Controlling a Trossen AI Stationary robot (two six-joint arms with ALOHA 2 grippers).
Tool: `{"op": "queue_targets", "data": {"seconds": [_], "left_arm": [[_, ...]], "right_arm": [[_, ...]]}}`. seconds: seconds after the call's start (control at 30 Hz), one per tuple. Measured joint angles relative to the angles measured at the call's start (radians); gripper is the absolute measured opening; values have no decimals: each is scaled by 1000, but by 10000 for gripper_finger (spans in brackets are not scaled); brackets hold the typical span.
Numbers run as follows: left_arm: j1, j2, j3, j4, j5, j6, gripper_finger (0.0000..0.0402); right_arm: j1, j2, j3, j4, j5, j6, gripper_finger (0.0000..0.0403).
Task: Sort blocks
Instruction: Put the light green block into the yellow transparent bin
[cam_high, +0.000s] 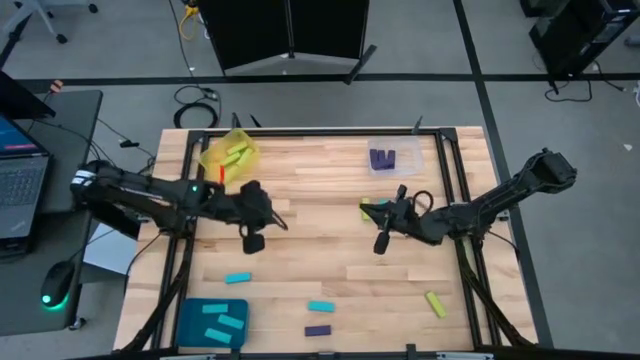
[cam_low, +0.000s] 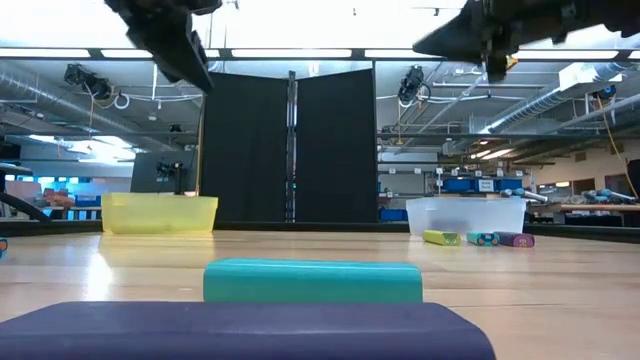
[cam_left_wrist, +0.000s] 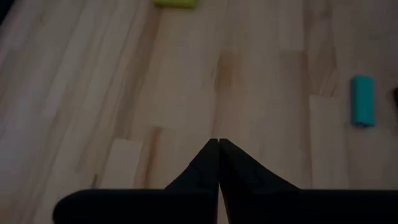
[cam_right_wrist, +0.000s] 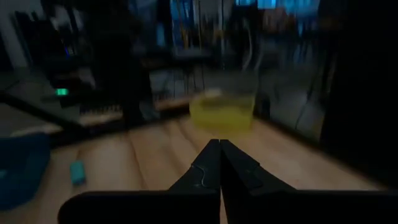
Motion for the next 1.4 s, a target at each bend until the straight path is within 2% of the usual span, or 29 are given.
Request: {"op": "queue_targets", "data": {"seconds": [0.07,0.17,0.3,0.37,0.53,0.63,0.8,0.93,1.1,1.23,1.4], "left_arm": [[-36,5,-24,19,-43,-31,14],[-81,5,-57,95,-80,-43,14],[-117,5,-83,189,-87,0,14],[-126,5,-88,228,-91,23,14],[-140,5,-99,271,-112,50,14],[-143,5,-99,275,-119,66,14],[-143,-1,-100,290,-147,71,14],[-143,-23,-100,281,-199,65,14],[-143,-62,-100,282,-215,68,14],[-140,-85,-121,293,-242,96,14],[-108,-122,-201,342,-250,89,14]], "right_arm": [[-15,3,31,-167,-8,148,8],[-35,36,89,-364,-102,302,8],[-37,138,173,-395,-233,310,9],[-37,187,230,-506,-211,368,10],[-60,267,382,-972,-99,678,15],[-93,300,424,-1115,-102,795,32],[-167,351,436,-1121,-161,860,92],[-215,380,436,-1120,-179,862,152],[-245,381,436,-1129,-210,859,211],[-265,396,436,-1130,-256,867,234],[-272,448,430,-1128,-284,889,238]]}}
